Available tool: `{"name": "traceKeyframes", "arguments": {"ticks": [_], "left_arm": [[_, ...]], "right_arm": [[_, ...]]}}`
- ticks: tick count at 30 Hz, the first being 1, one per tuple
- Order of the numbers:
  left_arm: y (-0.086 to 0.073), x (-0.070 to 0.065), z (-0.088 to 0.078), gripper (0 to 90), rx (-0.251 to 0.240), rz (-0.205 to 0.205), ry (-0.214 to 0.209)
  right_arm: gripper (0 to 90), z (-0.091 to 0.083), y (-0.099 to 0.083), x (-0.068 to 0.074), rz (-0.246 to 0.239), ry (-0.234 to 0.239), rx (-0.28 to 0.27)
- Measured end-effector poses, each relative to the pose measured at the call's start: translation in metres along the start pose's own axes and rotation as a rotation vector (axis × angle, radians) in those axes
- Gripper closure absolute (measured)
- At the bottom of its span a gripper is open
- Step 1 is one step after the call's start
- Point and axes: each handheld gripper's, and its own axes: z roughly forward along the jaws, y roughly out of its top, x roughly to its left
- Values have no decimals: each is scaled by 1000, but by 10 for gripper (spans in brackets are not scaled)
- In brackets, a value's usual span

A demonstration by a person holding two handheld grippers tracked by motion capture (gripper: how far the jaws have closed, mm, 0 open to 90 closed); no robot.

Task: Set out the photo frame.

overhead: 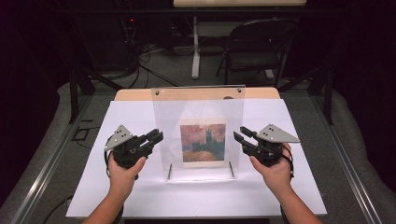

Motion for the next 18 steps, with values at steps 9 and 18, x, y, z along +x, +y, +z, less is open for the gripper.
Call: {"name": "traceKeyframes", "arguments": {"ticks": [9, 18], "left_arm": [[-6, -7, -10, 766, -6, 14, -24], [-11, -8, -15, 728, 16, 3, -28]], "right_arm": [[702, -13, -6, 5, 25, 32, -16], [657, -16, -12, 7, 59, 68, -3]]}}
